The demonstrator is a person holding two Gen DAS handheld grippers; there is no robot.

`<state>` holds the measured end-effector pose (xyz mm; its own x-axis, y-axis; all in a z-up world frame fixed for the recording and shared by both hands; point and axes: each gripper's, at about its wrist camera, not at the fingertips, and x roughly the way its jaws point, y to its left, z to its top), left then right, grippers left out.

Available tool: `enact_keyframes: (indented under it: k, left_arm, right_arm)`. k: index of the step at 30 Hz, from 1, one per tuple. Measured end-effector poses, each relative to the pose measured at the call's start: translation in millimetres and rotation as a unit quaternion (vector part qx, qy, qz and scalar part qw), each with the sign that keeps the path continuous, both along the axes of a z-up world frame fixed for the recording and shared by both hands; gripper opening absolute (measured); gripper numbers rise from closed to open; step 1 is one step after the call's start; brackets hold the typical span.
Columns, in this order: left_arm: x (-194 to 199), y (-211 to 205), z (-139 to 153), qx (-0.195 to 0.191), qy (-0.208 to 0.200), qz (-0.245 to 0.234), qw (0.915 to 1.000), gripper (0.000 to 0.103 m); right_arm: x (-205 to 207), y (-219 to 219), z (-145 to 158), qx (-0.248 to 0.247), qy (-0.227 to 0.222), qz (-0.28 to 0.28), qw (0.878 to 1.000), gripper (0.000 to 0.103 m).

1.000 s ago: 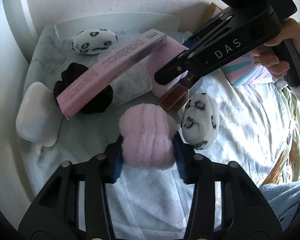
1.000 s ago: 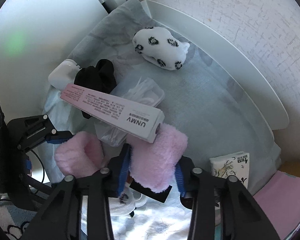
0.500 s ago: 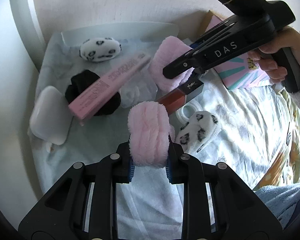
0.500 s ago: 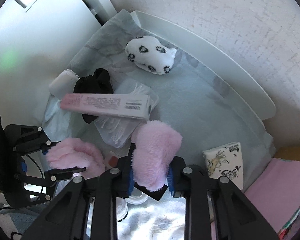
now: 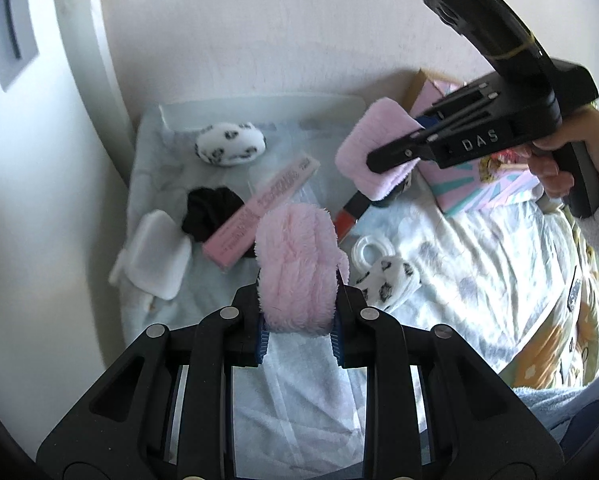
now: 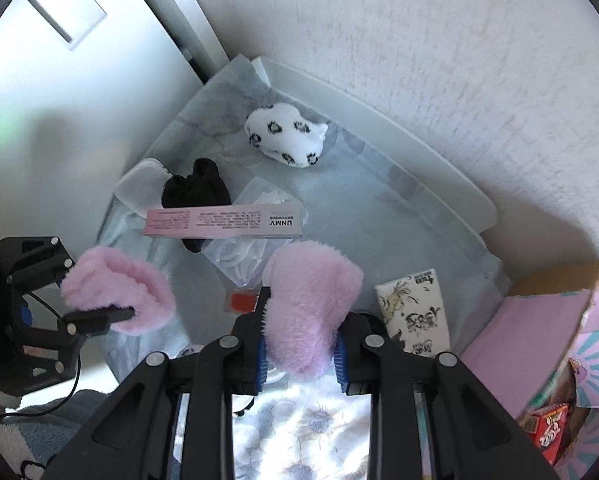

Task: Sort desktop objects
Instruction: 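Carry both pink wristbands over the cardboard box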

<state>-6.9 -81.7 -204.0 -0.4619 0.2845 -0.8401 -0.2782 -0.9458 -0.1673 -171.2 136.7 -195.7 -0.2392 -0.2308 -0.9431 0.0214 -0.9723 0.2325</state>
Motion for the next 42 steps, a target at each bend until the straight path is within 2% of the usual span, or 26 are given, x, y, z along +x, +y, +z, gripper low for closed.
enact_keyframes:
  k: [9,15,22,23,32,42]
  left_arm:
    - [-2,0,47,-0.003,0.028,0.023,0.9993,0.021]
    - [-10,10,82,-0.012,0.057,0.02,0.9981,0.021]
    - [-26,40,120,-0.013,0.098,-0.016,0.995,0.021]
    - [-28,45,123,-0.012,0.101,-0.02,0.9946,0.021]
    - [-52,105,150,0.002,0.116,-0.078,0.9902,0.021]
    - [-87,184,150,0.027,0.096,-0.141,0.9849,0.021]
  right_arm:
    - [13,10,49,0.001,0.041,-0.013,0.999,0.024]
    - [26,14,69,0.006,0.069,-0.027,0.997,0.024]
    - [56,41,97,0.024,0.098,-0.056,0.993,0.024]
    - [62,47,101,0.0,0.117,-0.038,0.992,0.024]
    - [111,97,114,0.019,0.131,-0.103,0.986,0.024]
    - [157,151,111,0.023,0.13,-0.169,0.977,0.024]
